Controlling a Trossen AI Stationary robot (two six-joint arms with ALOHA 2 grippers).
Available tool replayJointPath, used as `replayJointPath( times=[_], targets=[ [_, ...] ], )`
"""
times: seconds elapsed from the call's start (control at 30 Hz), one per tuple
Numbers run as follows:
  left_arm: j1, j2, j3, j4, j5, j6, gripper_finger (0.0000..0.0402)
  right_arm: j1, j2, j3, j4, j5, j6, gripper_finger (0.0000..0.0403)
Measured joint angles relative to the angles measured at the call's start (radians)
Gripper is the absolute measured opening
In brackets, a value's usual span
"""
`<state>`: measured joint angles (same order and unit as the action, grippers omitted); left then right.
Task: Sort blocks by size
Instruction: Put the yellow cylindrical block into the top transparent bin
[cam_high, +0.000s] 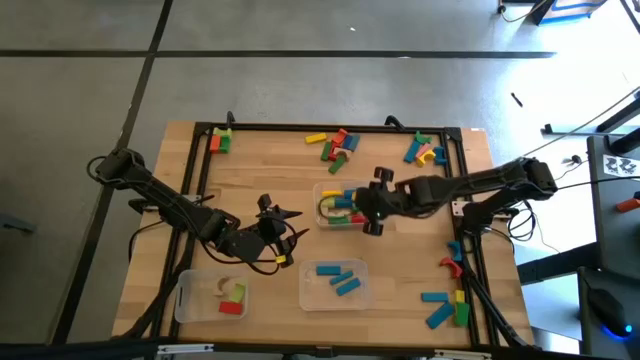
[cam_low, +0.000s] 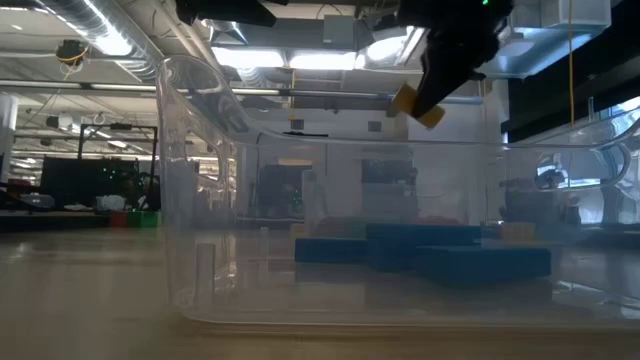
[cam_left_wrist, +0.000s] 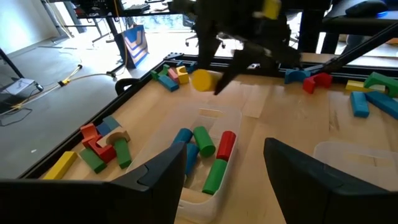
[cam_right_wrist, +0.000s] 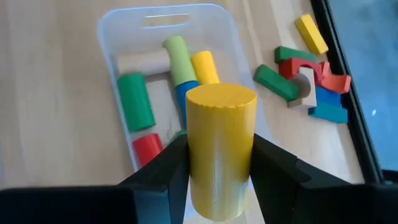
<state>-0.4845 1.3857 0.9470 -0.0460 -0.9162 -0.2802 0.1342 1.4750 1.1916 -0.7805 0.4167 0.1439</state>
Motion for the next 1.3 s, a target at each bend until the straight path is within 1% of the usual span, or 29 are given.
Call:
replayJointPath(
  times=[0.13,0.27,0.37,0.57,0.67,1.13,1.2,1.3],
  targets=[
    [0.000,0.000,0.000,0.000,0.000,0.000,0.0210,-0.060,-0.001,-0.019,0.031,-0.059,-0.001,0.0144],
    [0.000,0.000,0.000,0.000,0.000,0.000,0.0210,-0.102,-0.001,-0.081,0.080,-0.132,-0.001,0.0145],
    [0.000,0.000,0.000,0.000,0.000,0.000,0.0210,-0.119,-0.001,-0.136,0.133,-0.166,-0.001,0.0146],
    [0.000,0.000,0.000,0.000,0.000,0.000,0.0210,-0.124,0.000,-0.213,0.229,-0.166,-0.002,0.0147],
    [0.000,0.000,0.000,0.000,0.000,0.000,0.0210,-0.122,0.000,-0.226,0.257,-0.167,-0.001,0.0147],
    [0.000,0.000,0.000,-0.004,0.000,0.000,0.0210,-0.122,0.000,-0.232,0.255,-0.175,0.002,0.0147],
    [0.000,0.000,0.000,-0.004,0.000,0.000,0.0210,-0.122,0.000,-0.232,0.254,-0.175,0.002,0.0152],
    [0.000,0.000,0.000,-0.004,0.000,0.000,0.0210,-0.122,0.000,-0.232,0.255,-0.175,0.001,0.0177]
  ],
)
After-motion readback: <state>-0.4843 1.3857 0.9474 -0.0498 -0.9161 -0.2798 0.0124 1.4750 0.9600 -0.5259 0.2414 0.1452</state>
